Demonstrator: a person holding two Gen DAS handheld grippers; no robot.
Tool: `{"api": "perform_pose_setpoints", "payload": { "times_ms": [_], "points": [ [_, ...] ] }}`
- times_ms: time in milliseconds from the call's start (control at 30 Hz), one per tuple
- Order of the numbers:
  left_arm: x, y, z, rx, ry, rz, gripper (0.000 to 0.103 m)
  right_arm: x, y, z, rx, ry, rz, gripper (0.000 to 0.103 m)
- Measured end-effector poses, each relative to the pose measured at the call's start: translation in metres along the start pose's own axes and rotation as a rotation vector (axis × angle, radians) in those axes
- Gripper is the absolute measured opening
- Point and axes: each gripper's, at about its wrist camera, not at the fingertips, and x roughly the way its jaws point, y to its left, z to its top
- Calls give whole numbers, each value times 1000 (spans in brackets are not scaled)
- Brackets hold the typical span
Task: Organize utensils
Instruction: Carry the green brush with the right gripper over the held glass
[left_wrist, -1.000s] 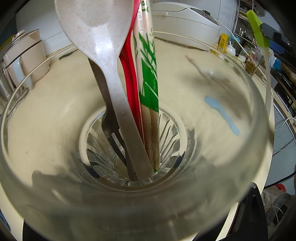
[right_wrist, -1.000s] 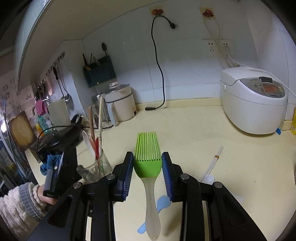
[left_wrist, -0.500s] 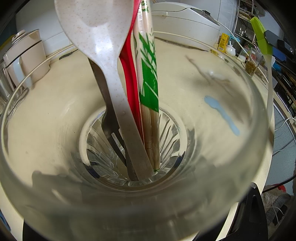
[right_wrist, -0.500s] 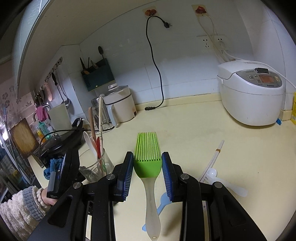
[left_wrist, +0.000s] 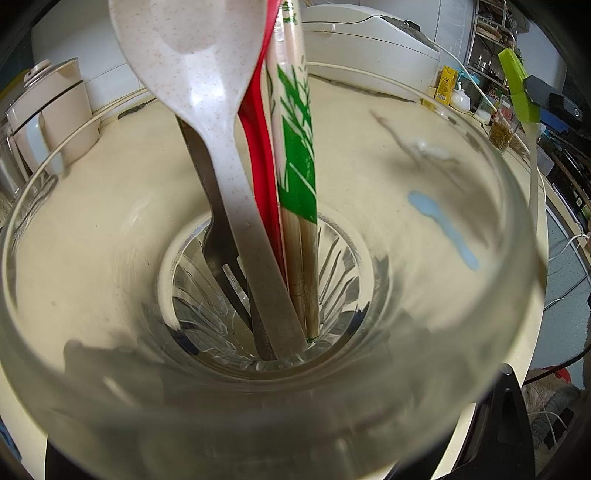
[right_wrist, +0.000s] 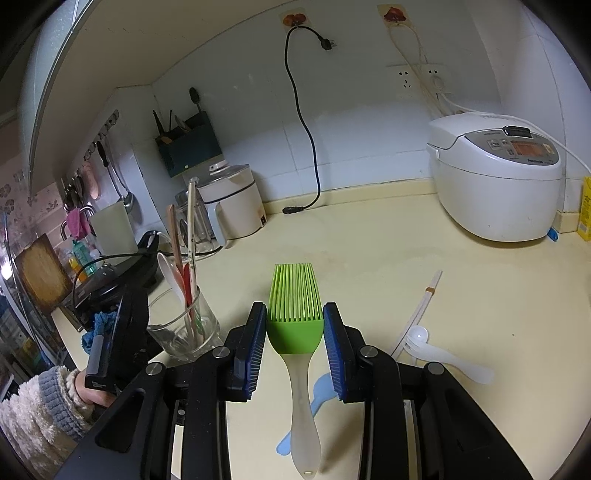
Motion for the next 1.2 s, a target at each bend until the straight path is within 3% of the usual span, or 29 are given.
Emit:
{"api": "perform_pose_setpoints", "payload": {
  "times_ms": [500,1033,1200],
  "points": [
    [0,0,0,0,0,0,99,5,18,17,-54,-13,20,31],
    [0,1,0,-2,-1,-3,99,23,112,97,-122,-183,304,31],
    [1,-2,0,0,0,0,99,42,144,102,-212,-199,291,31]
  ]
}}
